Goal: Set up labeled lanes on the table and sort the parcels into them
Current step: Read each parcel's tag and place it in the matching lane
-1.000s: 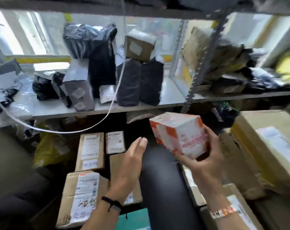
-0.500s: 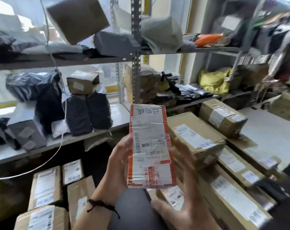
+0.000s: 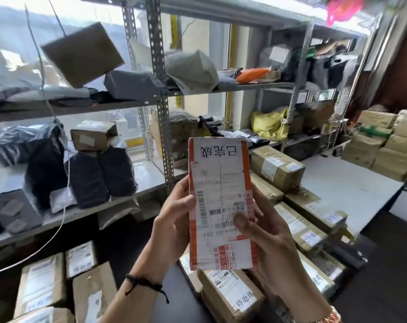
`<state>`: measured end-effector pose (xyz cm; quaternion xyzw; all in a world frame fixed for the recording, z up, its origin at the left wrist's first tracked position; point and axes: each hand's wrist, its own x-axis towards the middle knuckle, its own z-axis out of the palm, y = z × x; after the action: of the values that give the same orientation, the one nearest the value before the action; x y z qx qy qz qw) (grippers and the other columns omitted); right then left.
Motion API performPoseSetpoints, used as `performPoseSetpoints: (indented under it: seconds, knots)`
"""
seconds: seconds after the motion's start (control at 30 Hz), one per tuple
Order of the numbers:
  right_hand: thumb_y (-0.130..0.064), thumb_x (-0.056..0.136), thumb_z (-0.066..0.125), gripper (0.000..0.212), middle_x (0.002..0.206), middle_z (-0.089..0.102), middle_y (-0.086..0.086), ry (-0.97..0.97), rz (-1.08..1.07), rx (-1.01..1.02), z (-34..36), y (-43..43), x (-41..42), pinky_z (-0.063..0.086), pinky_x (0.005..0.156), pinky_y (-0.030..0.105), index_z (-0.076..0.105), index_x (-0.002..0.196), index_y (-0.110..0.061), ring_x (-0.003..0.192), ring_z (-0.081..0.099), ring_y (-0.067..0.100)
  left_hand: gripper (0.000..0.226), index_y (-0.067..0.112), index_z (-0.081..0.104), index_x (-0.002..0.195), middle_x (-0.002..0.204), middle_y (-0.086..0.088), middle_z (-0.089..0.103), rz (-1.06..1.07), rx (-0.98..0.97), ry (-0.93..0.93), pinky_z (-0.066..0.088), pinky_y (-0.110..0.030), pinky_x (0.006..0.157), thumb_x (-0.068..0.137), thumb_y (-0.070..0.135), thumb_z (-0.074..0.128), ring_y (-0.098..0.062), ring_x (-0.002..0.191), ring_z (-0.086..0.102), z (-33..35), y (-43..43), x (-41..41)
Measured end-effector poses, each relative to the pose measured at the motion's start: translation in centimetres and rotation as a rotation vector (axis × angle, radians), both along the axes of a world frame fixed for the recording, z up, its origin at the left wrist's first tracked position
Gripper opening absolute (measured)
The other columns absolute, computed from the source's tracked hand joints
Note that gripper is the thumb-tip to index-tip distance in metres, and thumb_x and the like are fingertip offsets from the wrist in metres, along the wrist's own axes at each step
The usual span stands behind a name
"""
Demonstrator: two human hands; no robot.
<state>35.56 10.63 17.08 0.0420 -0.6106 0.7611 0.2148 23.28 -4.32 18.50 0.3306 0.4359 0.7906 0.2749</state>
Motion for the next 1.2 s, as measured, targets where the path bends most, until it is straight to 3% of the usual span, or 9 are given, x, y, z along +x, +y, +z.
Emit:
performPoseSetpoints:
  seconds: [0.1, 0.23, 0.47, 0.53, 0.63, 0.8, 0.9, 1.07, 1.2]
  knots:
    - [-0.007, 0.082, 0.075, 0.079, 0.135, 0.067, 0.016, 0.032, -0.027, 0.016, 0.1, 0.4, 0.9, 0.053, 0.098, 0.067, 0.049, 0.153, -0.032, 0.124, 0.065, 0.043, 0.081, 0.01, 0.054, 0.142, 0.138, -0.027, 0.061, 0.003, -0.024, 0.069, 0.053, -0.063, 0.099, 0.077, 0.05, 0.083, -0.049, 0.122, 0.061, 0.7, 0.4, 0.5]
    - [-0.012, 0.073, 0.084, 0.089, 0.134, 0.068, 0.005, 0.014, -0.103, 0.093, 0.4, 0.7, 2.0, 0.063, 0.086, 0.047, 0.05, 0.149, -0.043, 0.119, 0.068, 0.033, 0.086, 0.004, 0.049, 0.143, 0.138, -0.03, 0.059, 0.08, -0.09, 0.159, 0.04, -0.08, 0.102, 0.077, 0.048, 0.081, -0.056, 0.123, 0.058, 0.7, 0.9, 0.6]
    - [-0.064, 0.053, 0.09, 0.114, 0.152, 0.05, -0.017, -0.078, -0.205, 0.376, 4.8, 5.3, 3.3, 0.059, 0.091, 0.03, 0.027, 0.149, -0.067, 0.128, 0.061, 0.006, 0.063, 0.011, 0.061, 0.14, 0.122, -0.024, 0.07, -0.064, -0.357, 0.442, 0.056, -0.062, 0.091, 0.081, 0.032, 0.072, -0.049, 0.109, 0.069, 2.7, 0.3, 1.2]
    - [-0.059, 0.064, 0.086, 0.096, 0.148, 0.056, -0.013, -0.22, -0.068, 0.571, 6.7, 6.8, 3.5, 0.059, 0.084, 0.021, 0.037, 0.146, -0.066, 0.12, 0.064, -0.001, 0.062, 0.015, 0.06, 0.142, 0.118, -0.021, 0.073, -0.147, -0.473, 0.523, 0.058, -0.061, 0.088, 0.084, 0.03, 0.075, -0.049, 0.102, 0.071, 3.0, 0.5, 1.4]
    - [-0.038, 0.072, 0.087, 0.067, 0.129, 0.071, 0.005, -0.318, 0.117, 0.541, 6.8, 8.1, 3.2, 0.063, 0.083, 0.031, 0.063, 0.133, -0.052, 0.107, 0.075, 0.017, 0.056, 0.018, 0.061, 0.142, 0.119, -0.018, 0.074, -0.236, -0.586, 0.565, 0.057, -0.067, 0.09, 0.088, 0.026, 0.075, -0.048, 0.103, 0.072, 2.9, 1.1, 1.6]
    - [-0.038, 0.065, 0.088, 0.063, 0.114, 0.076, 0.013, -0.231, -0.04, 0.329, 2.8, 10.1, 4.3, 0.063, 0.08, 0.037, 0.072, 0.127, -0.035, 0.103, 0.076, 0.03, 0.056, 0.031, 0.066, 0.138, 0.117, -0.004, 0.077, -0.125, -0.677, 0.609, 0.061, -0.05, 0.092, 0.086, 0.047, 0.077, -0.03, 0.104, 0.076, 1.8, 2.2, 1.3]
    - [-0.041, 0.074, 0.082, 0.045, 0.1, 0.076, 0.008, -0.21, -0.314, 0.178, 1.3, 11.7, 5.4, 0.062, 0.063, 0.038, 0.074, 0.115, -0.025, 0.092, 0.072, 0.034, 0.074, 0.028, 0.059, 0.143, 0.125, 0.005, 0.075, 0.027, -0.603, 0.459, 0.061, -0.041, 0.096, 0.076, 0.051, 0.08, -0.019, 0.114, 0.073, 0.5, 2.9, 0.3]
    - [-0.041, 0.096, 0.069, 0.029, 0.109, 0.07, 0.015, -0.163, -0.48, -0.183, 0.0, 12.3, 6.2, 0.059, 0.059, 0.036, 0.06, 0.117, -0.023, 0.101, 0.067, 0.035, 0.098, 0.04, 0.034, 0.156, 0.146, 0.005, 0.062, 0.016, -0.403, 0.212, 0.048, -0.058, 0.107, 0.074, 0.062, 0.082, -0.021, 0.132, 0.063, -1.8, 6.8, 0.3]
    - [-0.049, 0.092, 0.07, 0.042, 0.113, 0.072, 0.011, -0.258, -0.492, -0.048, -0.9, 12.6, 6.4, 0.063, 0.068, 0.034, 0.054, 0.124, -0.027, 0.108, 0.071, 0.032, 0.061, 0.014, 0.047, 0.145, 0.133, -0.021, 0.067, 0.136, -0.221, 0.04, 0.061, -0.057, 0.088, 0.094, 0.035, 0.072, -0.045, 0.115, 0.069, -2.0, 12.1, 1.6]
